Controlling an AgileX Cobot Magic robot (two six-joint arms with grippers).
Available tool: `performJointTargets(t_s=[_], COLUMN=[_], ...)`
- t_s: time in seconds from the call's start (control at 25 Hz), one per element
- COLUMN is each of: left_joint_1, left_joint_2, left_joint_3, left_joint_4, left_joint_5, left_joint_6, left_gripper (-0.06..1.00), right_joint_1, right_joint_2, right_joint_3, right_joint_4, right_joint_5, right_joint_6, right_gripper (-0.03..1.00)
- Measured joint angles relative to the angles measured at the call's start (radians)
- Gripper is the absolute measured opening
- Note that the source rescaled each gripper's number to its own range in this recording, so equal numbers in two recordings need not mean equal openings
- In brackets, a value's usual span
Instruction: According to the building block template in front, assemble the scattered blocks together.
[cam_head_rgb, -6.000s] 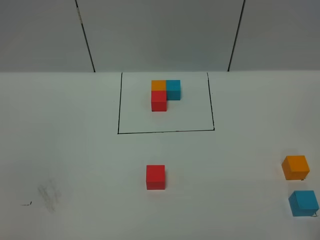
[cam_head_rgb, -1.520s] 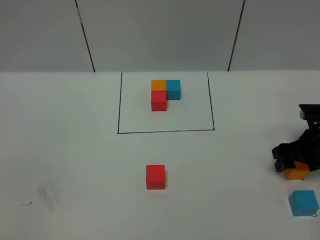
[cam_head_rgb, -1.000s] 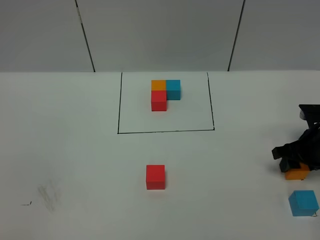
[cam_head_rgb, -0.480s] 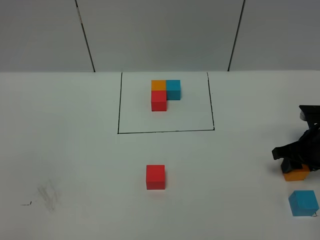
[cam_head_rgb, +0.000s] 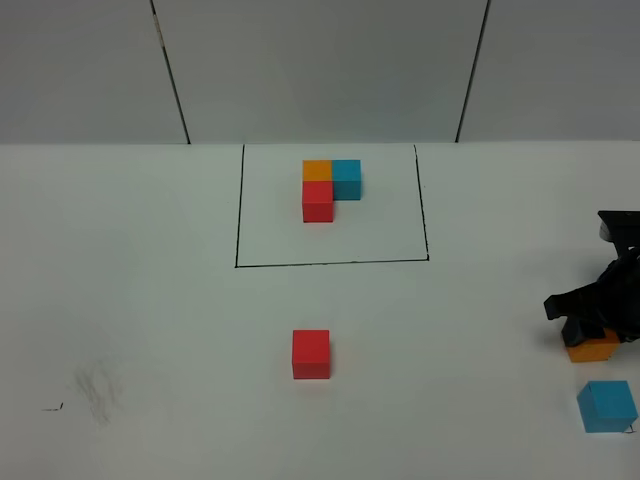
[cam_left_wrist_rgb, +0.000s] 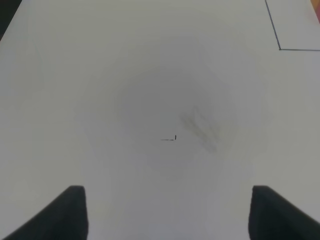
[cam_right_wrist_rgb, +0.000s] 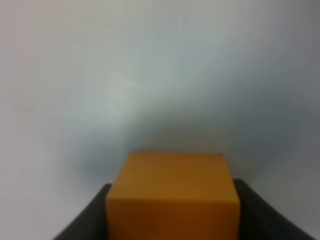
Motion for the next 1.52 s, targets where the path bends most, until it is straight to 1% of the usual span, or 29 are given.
performJointTargets(t_s=[0.36,0.64,0.96,1.24,1.52], left_joint_1=[0.000,0.000,0.000,0.000,0.000], left_joint_2=[0.000,0.000,0.000,0.000,0.000], left_joint_3=[0.000,0.000,0.000,0.000,0.000], left_joint_4=[0.000,0.000,0.000,0.000,0.000], left_joint_5=[0.000,0.000,0.000,0.000,0.000], left_joint_6=[0.000,0.000,0.000,-0.001,-0.001], left_gripper=[0.61,0.61,0.61,0.61,0.61], right_joint_1=[0.000,0.000,0.000,0.000,0.000], right_joint_2=[0.000,0.000,0.000,-0.001,-0.066], right_joint_3=[0.000,0.000,0.000,-0.001,-0.001], right_joint_4=[0.051,0.052,0.053,0.053,0.049], right_joint_5=[0.002,0.004,0.052,0.063,0.094], right_joint_6=[0.003,0.004,-0.001,-0.002,-0.001], right_gripper=[0.02,0.02,0.02,0.01,0.01])
